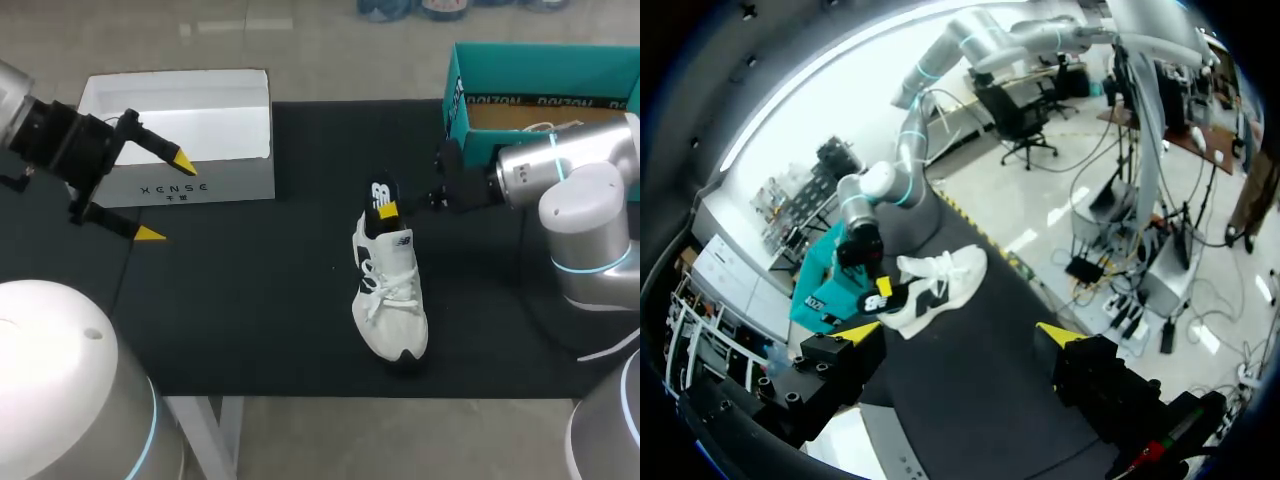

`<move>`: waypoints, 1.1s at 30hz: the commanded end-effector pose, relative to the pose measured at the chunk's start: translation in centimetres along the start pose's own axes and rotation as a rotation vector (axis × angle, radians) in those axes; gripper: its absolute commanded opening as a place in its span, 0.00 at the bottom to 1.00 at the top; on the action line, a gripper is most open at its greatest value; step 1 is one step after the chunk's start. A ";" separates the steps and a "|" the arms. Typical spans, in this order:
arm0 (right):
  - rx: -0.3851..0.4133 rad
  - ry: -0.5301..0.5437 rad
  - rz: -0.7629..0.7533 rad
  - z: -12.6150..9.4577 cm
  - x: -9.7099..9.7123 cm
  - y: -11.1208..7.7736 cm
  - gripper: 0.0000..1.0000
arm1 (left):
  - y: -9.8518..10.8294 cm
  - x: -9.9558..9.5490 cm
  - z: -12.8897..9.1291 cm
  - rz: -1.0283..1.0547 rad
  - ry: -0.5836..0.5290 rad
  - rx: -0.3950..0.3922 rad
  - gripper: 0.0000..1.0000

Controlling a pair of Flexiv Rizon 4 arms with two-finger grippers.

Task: Take the shoe out of the shoebox, open the shoe tongue, remove and reinsert the insole, then place the shoe into the shoebox

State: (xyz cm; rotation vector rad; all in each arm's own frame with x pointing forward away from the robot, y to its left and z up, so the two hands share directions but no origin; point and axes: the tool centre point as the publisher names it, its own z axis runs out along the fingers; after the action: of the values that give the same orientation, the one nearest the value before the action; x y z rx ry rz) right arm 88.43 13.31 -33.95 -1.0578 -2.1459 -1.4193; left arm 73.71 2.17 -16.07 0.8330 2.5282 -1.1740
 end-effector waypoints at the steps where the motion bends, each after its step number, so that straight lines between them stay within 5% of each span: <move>1: -0.006 -0.002 0.006 0.0 -0.1 -0.2 0.00 | 0.0 0.0 -0.1 0.000 0.004 -0.002 1.00; 9: -0.004 -0.006 0.018 -0.4 -0.1 -1.0 0.00 | 0.0 0.0 -0.1 0.000 0.004 -0.002 1.00; 26: 0.038 0.019 0.093 0.3 0.8 -5.9 0.00 | 0.0 0.0 -0.1 0.000 0.004 -0.002 1.00; 28: 0.029 0.014 0.088 0.1 0.9 -5.3 0.45 | 0.0 0.0 -0.1 0.000 0.004 -0.002 1.00; 30: 0.021 0.009 0.073 -0.1 1.1 -4.4 0.76 | 0.0 0.0 -0.1 0.000 0.004 -0.002 1.00; 33: 0.012 -0.001 0.051 -0.2 1.1 -3.1 0.90 | 0.0 0.0 -0.1 0.000 0.004 -0.002 1.00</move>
State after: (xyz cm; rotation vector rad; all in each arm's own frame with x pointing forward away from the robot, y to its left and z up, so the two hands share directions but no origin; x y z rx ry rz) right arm 85.10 12.66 -35.67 -1.0959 -2.1011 -1.3873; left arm 73.71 2.17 -16.08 0.8329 2.5281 -1.1741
